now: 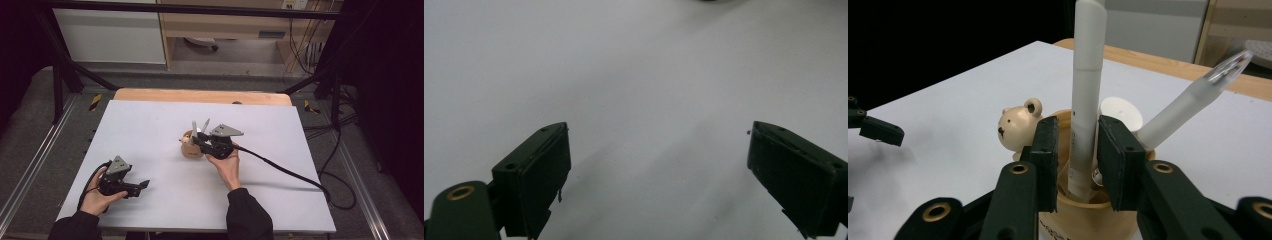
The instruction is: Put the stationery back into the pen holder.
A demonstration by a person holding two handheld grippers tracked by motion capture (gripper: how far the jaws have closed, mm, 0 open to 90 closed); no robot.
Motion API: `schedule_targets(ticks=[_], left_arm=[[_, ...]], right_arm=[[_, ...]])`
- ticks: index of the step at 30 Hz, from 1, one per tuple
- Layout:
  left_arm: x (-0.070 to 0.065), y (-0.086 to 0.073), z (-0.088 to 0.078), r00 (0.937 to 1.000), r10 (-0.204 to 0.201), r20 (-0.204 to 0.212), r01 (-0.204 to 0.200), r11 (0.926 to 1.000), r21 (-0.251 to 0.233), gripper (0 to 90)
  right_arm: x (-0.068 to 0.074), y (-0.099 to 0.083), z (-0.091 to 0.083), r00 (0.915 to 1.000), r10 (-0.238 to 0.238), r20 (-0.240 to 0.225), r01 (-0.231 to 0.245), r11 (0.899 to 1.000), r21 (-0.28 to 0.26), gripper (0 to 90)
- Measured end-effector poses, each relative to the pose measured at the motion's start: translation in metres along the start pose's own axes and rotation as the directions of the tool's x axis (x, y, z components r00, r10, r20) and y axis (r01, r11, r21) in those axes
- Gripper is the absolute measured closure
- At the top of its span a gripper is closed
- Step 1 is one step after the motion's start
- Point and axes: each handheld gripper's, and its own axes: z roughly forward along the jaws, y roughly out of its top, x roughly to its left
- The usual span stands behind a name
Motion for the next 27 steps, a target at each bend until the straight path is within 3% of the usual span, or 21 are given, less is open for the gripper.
schedule_targets(ticks=[6,11,16,21,27], left_arm=[[0.000,0.000,0.000,1.0000,-0.002,0.002,0.002,1.0000,-0.001,10.6],[0.000,0.000,0.000,1.0000,-0.002,0.003,0.002,1.0000,-0.001,10.6],[0.000,0.000,0.000,1.0000,-0.002,0.005,0.002,1.0000,0.000,9.8],[0.000,0.000,0.000,1.0000,-0.006,0.007,0.006,1.0000,0.001,9.0],[-0.001,0.000,0.001,0.9999,-0.005,0.013,0.005,1.0000,0.006,8.0]], right_arm=[[0.000,0.013,-0.017,0.9998,-0.016,0.006,0.016,0.999,0.038,54.1],[-0.001,0.019,-0.031,0.9996,-0.028,0.004,0.028,0.991,0.128,38.8],[-0.005,0.018,-0.048,0.9998,-0.017,0.004,0.016,0.986,0.164,22.1],[-0.013,0.013,-0.067,0.9995,-0.011,0.029,0.005,0.979,0.204,12.7],[-0.027,-0.003,-0.085,0.9983,0.004,0.058,-0.021,0.958,0.285,2.4]])
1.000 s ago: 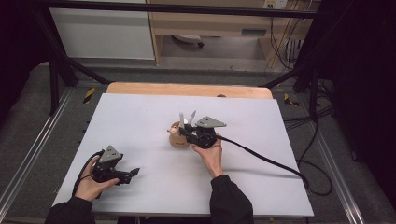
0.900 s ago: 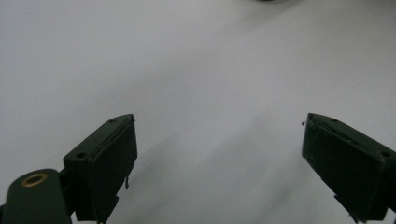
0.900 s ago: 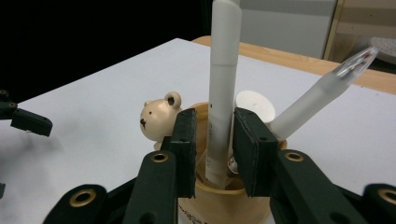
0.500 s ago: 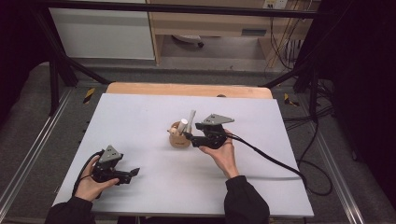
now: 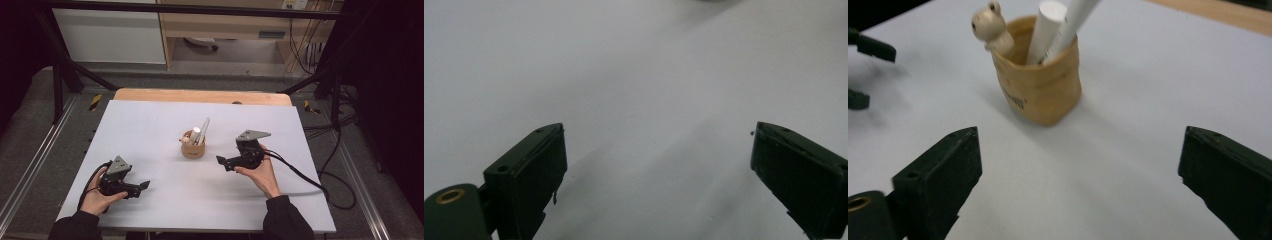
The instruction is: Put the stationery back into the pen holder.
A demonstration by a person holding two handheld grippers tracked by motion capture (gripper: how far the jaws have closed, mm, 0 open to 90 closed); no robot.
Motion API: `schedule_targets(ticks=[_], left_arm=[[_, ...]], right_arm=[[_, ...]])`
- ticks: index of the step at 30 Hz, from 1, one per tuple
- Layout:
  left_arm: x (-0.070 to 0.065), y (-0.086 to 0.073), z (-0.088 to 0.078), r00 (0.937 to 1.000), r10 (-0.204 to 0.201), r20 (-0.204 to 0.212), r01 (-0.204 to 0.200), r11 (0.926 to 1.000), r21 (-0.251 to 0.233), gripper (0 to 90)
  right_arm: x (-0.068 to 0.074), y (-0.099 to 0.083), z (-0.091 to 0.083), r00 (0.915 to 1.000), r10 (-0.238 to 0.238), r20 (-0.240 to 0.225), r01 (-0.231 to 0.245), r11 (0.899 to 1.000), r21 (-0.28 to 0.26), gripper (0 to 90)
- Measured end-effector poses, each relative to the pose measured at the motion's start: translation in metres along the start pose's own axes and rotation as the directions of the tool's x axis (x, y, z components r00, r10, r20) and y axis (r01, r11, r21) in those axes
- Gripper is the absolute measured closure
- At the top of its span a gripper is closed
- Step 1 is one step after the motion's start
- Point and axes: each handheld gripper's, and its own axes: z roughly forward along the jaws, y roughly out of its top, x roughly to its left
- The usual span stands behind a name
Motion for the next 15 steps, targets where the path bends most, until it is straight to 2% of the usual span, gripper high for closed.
schedule_targets(ticks=[4,15], left_arm=[[0.001,0.000,0.000,1.0000,-0.001,-0.002,0.001,1.0000,0.002,7.7],[-0.001,-0.001,0.001,1.0000,0.009,-0.002,-0.009,0.9999,0.005,7.7]], right_arm=[[-0.010,-0.016,-0.008,0.9998,0.005,0.017,-0.005,0.999,0.032,0.6],[-0.032,-0.063,-0.030,0.9994,0.033,0.003,-0.033,0.997,0.072,0.6]])
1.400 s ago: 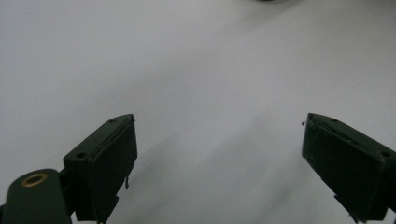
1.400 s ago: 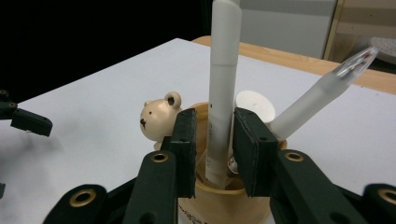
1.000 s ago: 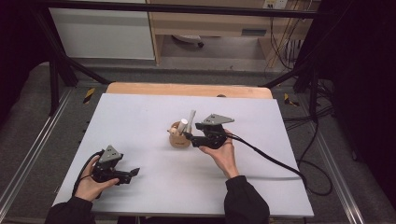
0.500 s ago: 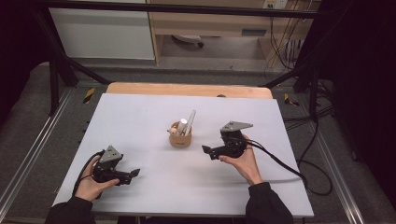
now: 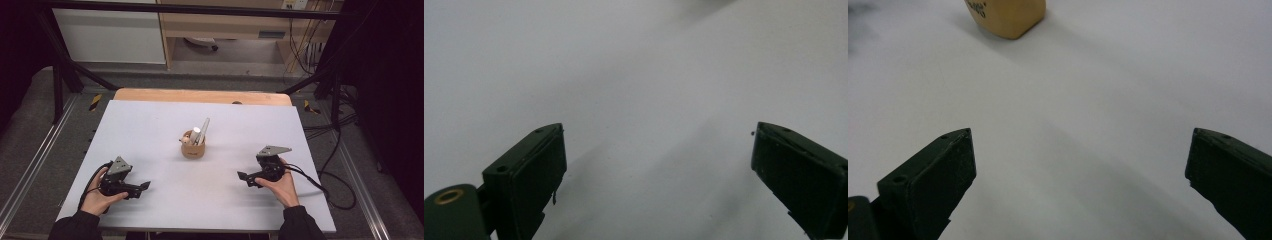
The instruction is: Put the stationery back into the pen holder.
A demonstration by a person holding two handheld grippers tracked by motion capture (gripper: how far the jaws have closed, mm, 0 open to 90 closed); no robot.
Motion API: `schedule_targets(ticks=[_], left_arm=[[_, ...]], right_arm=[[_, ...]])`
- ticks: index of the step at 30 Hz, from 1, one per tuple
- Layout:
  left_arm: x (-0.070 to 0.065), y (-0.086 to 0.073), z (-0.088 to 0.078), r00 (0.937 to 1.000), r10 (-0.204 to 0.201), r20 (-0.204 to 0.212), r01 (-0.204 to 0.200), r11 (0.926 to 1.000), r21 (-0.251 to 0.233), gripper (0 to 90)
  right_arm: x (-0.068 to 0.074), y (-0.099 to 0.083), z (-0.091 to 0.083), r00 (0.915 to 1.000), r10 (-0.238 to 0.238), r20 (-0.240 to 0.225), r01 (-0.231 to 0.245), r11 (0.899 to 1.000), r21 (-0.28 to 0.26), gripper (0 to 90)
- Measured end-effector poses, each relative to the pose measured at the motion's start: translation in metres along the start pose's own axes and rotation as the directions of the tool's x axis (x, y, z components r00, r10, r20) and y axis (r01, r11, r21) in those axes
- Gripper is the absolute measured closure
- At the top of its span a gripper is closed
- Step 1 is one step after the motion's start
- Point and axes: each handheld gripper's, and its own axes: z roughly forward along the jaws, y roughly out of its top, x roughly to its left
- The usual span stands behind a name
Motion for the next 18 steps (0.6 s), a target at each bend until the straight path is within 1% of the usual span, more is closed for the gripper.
schedule_targets(ticks=[2,4,6,10,11,15,17,18], left_arm=[[0.000,0.000,0.000,1.0000,0.002,0.002,-0.002,1.0000,0.000,7.7],[0.000,0.000,0.000,1.0000,0.004,0.004,-0.004,1.0000,-0.001,7.8],[0.000,0.000,0.000,1.0000,0.006,0.003,-0.006,1.0000,-0.002,7.7],[-0.001,-0.001,0.001,1.0000,0.009,0.003,-0.009,1.0000,-0.001,7.8],[-0.001,-0.001,0.001,0.9999,0.012,0.003,-0.012,0.9999,-0.002,7.7],[-0.001,-0.001,0.001,0.9999,0.013,0.001,-0.013,0.9999,-0.002,7.7],[-0.001,-0.001,0.001,0.9999,0.014,0.003,-0.014,0.9999,-0.002,7.7],[-0.001,-0.001,0.001,0.9999,0.014,0.002,-0.014,0.9999,0.000,7.8]], right_arm=[[-0.004,-0.008,-0.002,1.0000,-0.004,0.005,0.004,1.000,0.011,0.6],[-0.008,-0.014,-0.005,1.0000,-0.002,-0.002,0.002,1.000,0.019,0.5],[-0.011,-0.020,-0.009,0.9998,-0.017,-0.004,0.017,1.000,0.017,0.5],[-0.018,-0.030,-0.016,1.0000,-0.005,-0.002,0.005,1.000,0.022,0.5],[-0.019,-0.033,-0.017,1.0000,0.006,-0.007,-0.006,1.000,0.022,0.6],[-0.024,-0.040,-0.023,0.9998,0.012,-0.014,-0.012,1.000,0.023,0.6],[-0.025,-0.043,-0.026,0.9999,0.010,-0.010,-0.010,1.000,0.019,0.5],[-0.026,-0.044,-0.027,0.9998,0.016,-0.014,-0.016,1.000,0.017,0.6]])
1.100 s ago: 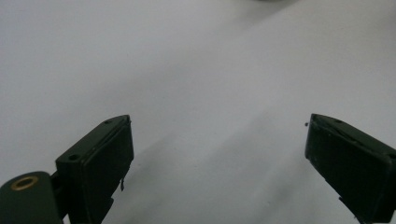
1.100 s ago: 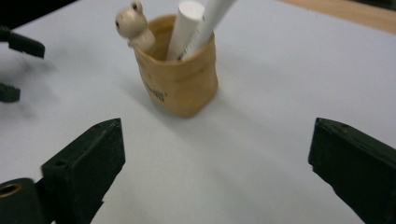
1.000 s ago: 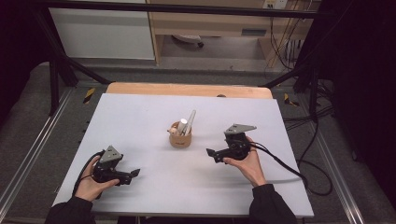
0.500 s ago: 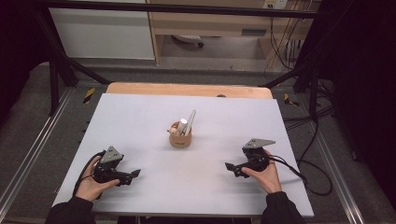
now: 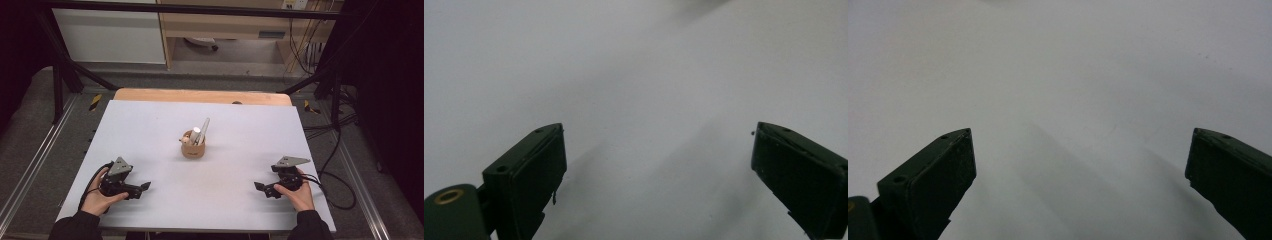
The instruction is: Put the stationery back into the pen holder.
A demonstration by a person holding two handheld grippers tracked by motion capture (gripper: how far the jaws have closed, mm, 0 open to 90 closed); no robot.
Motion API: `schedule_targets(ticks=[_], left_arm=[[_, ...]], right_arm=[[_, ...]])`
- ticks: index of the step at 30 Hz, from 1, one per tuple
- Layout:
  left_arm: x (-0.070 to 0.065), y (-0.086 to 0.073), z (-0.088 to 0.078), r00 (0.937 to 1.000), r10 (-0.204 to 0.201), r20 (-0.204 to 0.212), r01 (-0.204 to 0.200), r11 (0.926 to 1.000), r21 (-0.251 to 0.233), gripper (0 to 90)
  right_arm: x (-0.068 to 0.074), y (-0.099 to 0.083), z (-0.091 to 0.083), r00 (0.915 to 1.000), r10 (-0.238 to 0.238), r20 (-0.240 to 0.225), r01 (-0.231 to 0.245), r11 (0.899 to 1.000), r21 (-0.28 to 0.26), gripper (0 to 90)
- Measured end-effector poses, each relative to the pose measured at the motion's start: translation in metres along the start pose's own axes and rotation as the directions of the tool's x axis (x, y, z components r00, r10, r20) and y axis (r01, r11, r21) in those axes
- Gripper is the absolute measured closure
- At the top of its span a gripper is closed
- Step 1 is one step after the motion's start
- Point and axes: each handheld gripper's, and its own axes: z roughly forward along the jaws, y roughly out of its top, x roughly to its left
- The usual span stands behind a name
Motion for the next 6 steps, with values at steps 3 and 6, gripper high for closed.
schedule_targets(ticks=[3,6], left_arm=[[-0.0005,0.0001,0.0000,1.0000,0.004,0.003,-0.004,1.0000,0.000,7.7],[-0.0010,0.0003,0.0008,1.0000,0.004,0.005,-0.004,1.0000,0.003,7.7]], right_arm=[[-0.0009,-0.0016,-0.0016,0.9999,-0.004,0.012,0.004,1.000,0.003,0.6],[-0.0015,-0.0012,-0.0023,0.9998,-0.005,0.018,0.005,1.000,0.006,0.5]])
